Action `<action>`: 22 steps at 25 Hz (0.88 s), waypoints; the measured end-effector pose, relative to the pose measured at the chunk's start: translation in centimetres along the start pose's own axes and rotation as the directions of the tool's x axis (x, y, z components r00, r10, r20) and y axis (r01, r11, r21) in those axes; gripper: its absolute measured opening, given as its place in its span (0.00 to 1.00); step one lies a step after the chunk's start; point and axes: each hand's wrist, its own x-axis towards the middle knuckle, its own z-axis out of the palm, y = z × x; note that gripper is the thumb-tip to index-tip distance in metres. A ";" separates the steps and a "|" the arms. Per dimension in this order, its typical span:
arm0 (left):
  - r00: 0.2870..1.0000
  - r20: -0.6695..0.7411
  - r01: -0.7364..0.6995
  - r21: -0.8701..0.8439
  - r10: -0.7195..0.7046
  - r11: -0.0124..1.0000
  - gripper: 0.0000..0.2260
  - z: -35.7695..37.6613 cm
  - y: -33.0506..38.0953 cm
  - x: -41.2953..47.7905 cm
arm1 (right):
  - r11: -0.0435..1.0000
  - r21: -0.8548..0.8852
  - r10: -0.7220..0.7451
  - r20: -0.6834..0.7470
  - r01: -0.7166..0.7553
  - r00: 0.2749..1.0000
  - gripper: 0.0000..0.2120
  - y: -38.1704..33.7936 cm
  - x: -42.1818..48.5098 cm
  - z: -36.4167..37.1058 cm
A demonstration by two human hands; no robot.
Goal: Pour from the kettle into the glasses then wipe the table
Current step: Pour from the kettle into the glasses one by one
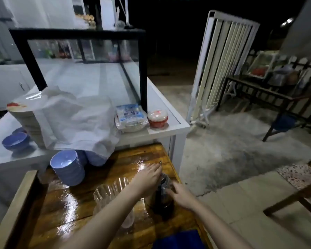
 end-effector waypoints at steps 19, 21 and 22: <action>0.989 0.010 0.144 -0.189 -0.145 0.971 0.25 7.4 0.5 1.4 | 0.868 0.479 -0.025 0.303 -0.130 0.953 0.12 4.2 2.3 4.9; 0.989 0.016 0.145 -0.133 -0.145 0.980 0.25 7.9 0.6 0.8 | 0.870 0.478 -0.038 0.307 -0.120 0.951 0.14 4.4 1.4 4.4; 0.990 0.008 0.144 -0.111 -0.144 0.983 0.26 8.2 0.8 0.5 | 0.873 0.475 -0.050 0.309 -0.108 0.950 0.12 4.7 0.9 4.0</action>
